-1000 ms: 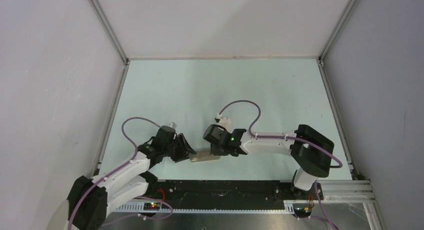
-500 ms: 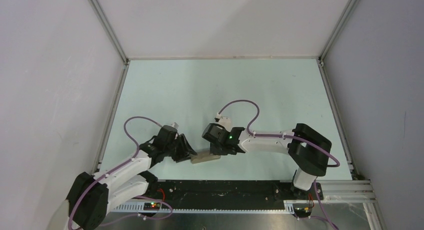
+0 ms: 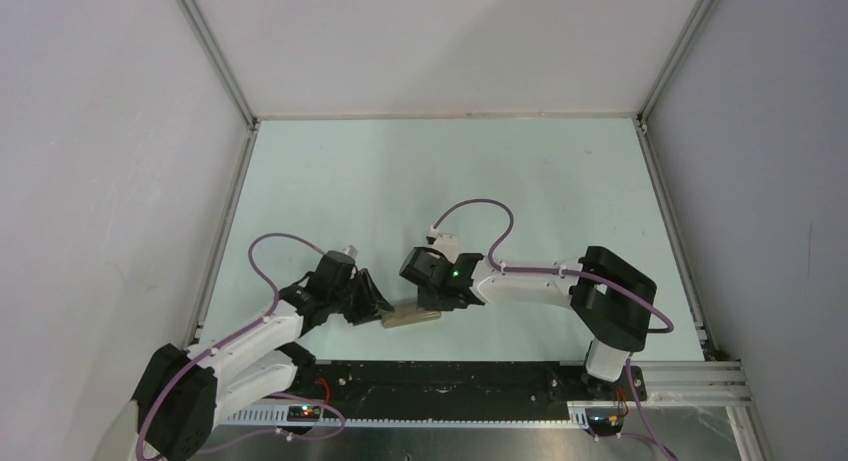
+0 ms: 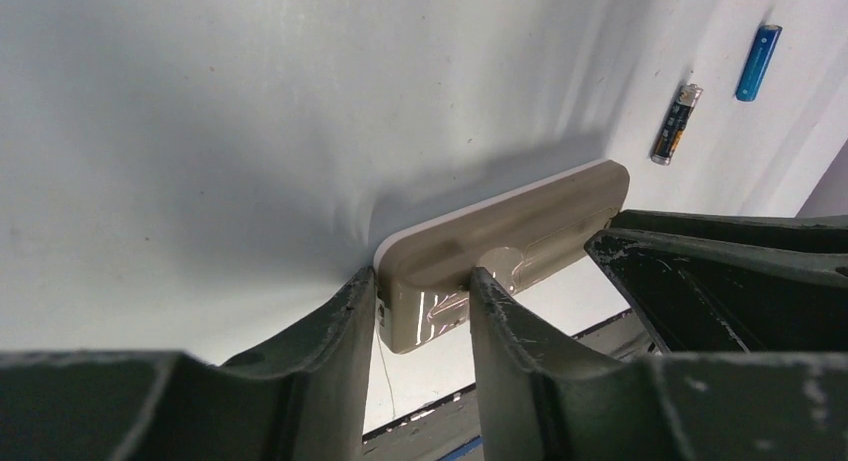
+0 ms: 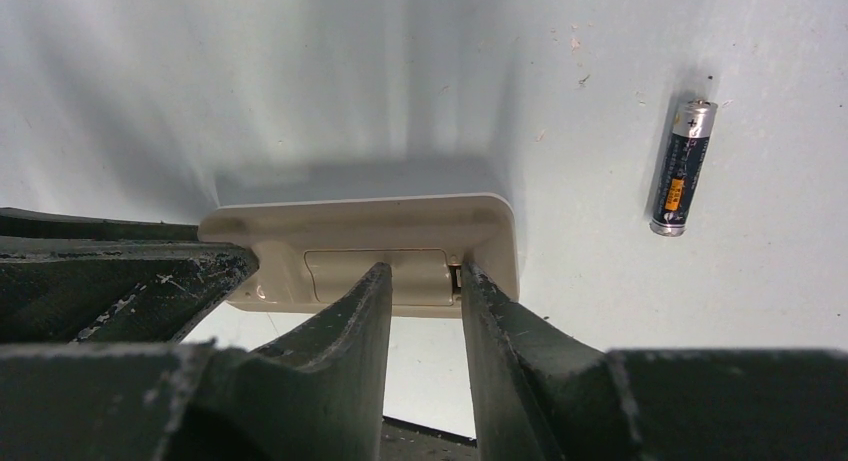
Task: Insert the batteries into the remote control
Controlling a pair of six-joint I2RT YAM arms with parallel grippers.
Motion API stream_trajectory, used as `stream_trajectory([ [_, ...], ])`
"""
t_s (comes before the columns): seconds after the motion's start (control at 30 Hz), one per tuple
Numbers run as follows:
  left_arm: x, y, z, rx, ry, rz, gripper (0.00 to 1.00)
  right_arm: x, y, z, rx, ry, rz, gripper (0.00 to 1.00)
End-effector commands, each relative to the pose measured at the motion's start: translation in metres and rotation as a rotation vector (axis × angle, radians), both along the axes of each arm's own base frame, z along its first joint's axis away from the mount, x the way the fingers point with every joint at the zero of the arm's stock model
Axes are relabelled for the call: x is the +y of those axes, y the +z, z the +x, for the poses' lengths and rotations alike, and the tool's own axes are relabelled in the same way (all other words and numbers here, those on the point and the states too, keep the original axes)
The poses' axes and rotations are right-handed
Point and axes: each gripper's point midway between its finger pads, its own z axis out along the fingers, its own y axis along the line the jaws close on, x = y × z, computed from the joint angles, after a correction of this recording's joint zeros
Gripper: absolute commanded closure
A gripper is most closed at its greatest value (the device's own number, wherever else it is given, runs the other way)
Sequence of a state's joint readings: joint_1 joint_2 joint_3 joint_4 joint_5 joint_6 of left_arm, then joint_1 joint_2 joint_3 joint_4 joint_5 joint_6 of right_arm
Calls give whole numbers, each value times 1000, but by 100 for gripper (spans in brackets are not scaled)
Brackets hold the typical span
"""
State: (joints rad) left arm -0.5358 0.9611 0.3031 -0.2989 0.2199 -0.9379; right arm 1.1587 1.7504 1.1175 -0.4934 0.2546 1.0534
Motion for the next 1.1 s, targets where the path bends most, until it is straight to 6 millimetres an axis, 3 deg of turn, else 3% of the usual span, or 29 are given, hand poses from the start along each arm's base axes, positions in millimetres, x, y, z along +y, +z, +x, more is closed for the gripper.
stream_trajectory([
  [0.0,14,-16,-18,73,-11,85,62,-13,-44,-35,149,40,-74,63],
  [0.17,14,-17,-18,78,-10,90,66,-4,-47,-42,204,51,30,62],
  [0.5,12,-19,-18,85,-15,94,69,-6,-51,-53,275,56,226,61],
  [1.07,13,-24,-18,85,-14,112,70,23,0,-45,205,157,574,60],
])
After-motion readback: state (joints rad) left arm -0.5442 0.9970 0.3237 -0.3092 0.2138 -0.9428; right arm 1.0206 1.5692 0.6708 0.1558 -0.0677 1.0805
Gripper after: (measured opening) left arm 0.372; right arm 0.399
